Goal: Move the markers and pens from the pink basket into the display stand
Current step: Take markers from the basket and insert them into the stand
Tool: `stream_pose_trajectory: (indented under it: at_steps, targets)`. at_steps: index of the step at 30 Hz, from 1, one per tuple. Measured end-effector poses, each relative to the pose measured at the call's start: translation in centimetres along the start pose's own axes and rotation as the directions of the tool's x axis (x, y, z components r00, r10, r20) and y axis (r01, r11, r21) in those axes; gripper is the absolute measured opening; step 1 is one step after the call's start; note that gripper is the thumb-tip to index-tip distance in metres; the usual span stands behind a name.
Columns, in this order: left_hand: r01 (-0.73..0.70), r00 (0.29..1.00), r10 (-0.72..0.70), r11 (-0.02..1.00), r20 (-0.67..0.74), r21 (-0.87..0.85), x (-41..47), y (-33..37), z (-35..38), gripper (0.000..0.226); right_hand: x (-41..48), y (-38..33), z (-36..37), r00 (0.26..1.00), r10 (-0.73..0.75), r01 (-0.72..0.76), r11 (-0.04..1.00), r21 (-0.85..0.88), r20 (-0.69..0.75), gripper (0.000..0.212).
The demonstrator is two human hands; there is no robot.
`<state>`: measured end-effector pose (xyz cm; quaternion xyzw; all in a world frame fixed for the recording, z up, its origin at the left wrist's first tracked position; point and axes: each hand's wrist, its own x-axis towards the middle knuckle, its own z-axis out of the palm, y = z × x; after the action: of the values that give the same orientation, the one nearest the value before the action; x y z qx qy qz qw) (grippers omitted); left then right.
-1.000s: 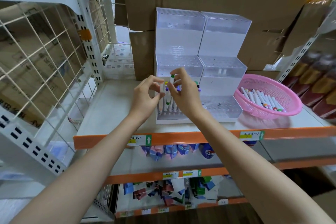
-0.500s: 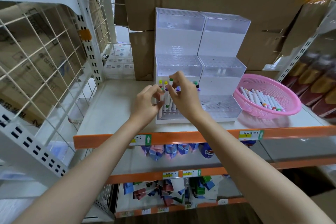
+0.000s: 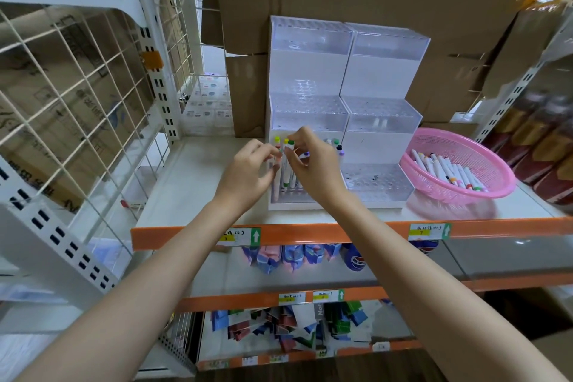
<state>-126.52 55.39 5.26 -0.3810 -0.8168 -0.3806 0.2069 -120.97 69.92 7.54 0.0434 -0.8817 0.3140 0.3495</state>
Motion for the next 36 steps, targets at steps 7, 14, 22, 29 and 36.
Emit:
stream_pose_trajectory:
  at_steps: [7,14,22,29,36]
  targets:
    - [-0.078,0.997,0.077,0.972,0.014,0.221,-0.3,0.5,-0.4,0.021,0.3,0.0,-0.1,0.999,0.049,-0.049,0.999,0.012,0.02,0.014]
    - [-0.16,0.981,0.123,0.949,0.15,0.27,-0.3,0.0,-0.5,0.045,0.7,0.0,-0.3,0.993,0.114,-0.116,0.993,0.038,0.043,0.02]
    - [-0.188,0.965,0.121,0.937,0.231,0.294,-0.7,-0.8,-0.8,0.055,0.4,0.4,-0.8,0.998,0.052,-0.053,0.999,0.01,0.041,0.016]
    - [-0.224,0.965,0.172,0.933,0.2,0.28,-0.8,-0.7,-1.0,0.049,-0.6,1.3,-0.3,0.993,0.083,-0.08,0.996,-0.036,0.089,0.014]
    - [-0.207,0.971,0.165,0.944,0.175,0.258,-1.2,-0.7,-1.3,0.044,0.0,1.7,0.3,0.988,-0.035,0.053,0.992,-0.116,0.151,0.011]
